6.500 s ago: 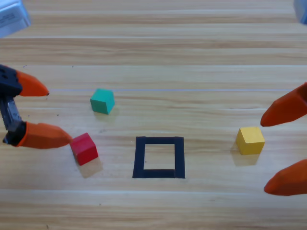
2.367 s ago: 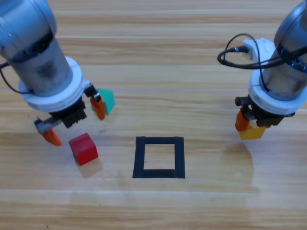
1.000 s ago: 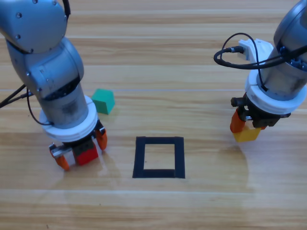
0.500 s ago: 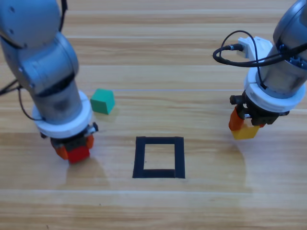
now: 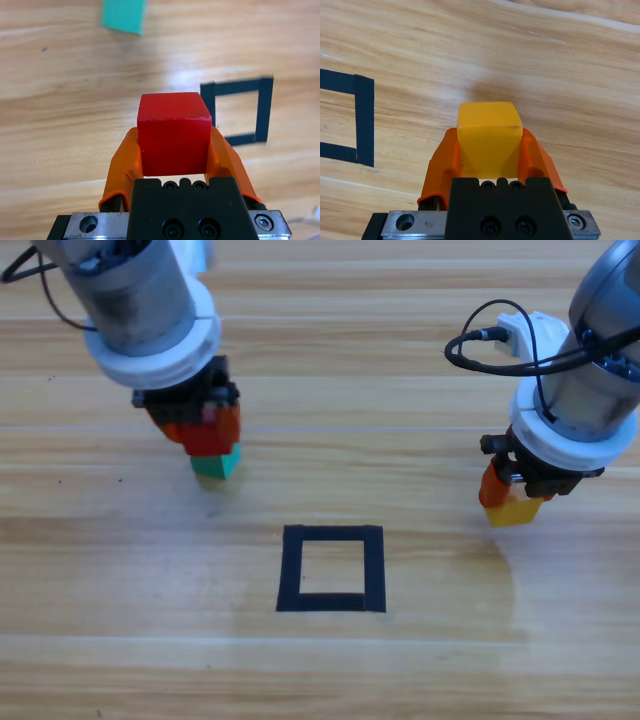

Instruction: Stack the blocks in the rectangular block: red at the bottom, yellow in the middle, green on top

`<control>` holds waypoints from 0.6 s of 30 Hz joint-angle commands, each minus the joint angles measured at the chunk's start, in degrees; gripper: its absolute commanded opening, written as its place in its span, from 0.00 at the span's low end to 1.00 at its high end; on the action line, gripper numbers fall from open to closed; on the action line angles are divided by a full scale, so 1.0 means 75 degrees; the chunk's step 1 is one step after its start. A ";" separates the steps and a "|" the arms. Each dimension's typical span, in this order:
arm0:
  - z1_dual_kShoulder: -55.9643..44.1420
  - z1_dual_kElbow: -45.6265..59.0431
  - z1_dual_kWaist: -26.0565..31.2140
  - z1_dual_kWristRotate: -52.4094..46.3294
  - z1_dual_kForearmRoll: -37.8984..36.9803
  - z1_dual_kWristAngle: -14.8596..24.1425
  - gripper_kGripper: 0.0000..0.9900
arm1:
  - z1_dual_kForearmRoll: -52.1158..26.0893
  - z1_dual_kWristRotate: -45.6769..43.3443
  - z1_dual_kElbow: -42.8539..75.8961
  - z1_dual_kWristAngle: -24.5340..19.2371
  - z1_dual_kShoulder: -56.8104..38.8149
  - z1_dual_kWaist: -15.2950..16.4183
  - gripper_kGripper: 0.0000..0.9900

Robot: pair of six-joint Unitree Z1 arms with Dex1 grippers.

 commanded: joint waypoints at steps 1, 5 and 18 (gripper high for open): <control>0.0278 0.0051 -0.0504 0.1109 -0.0190 -0.0286 0.06 | 0.0063 0.0016 0.0273 -0.0082 -0.0633 0.0018 0.00; 0.0677 -0.0125 -0.0996 0.2046 -0.0272 -0.0767 0.06 | 0.0063 0.0027 0.0320 -0.0105 -0.0657 0.0007 0.00; 0.1860 -0.0828 -0.1723 -0.1012 0.0197 -0.0087 0.07 | 0.0063 0.0121 0.0391 -0.0082 -0.0610 -0.0181 0.00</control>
